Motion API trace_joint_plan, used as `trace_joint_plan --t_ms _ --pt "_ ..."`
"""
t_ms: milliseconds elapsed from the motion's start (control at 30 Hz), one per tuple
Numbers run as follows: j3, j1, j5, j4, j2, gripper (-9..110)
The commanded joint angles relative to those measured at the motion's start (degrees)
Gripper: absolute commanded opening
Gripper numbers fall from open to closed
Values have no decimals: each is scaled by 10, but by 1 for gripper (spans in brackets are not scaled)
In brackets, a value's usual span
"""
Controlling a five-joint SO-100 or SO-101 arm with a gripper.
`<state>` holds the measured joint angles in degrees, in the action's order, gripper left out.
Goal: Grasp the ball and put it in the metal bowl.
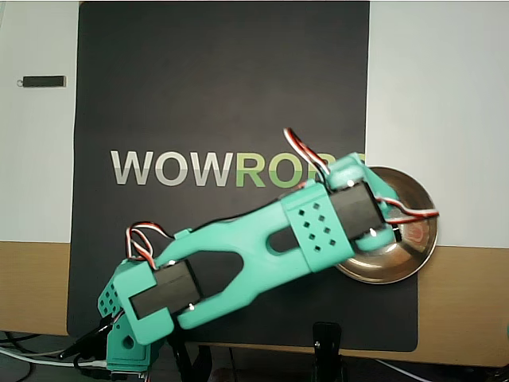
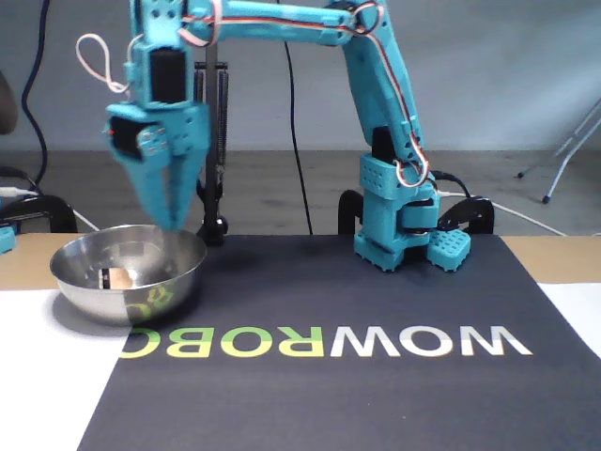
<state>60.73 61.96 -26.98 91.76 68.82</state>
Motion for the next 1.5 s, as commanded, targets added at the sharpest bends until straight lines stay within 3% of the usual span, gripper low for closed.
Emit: trace_joint_plan --t_ms 0,800,1467 --pt "-15 -25 21 18 44 0" --pt "-14 -318 261 30 94 0" --pt "135 -564 326 40 185 0"
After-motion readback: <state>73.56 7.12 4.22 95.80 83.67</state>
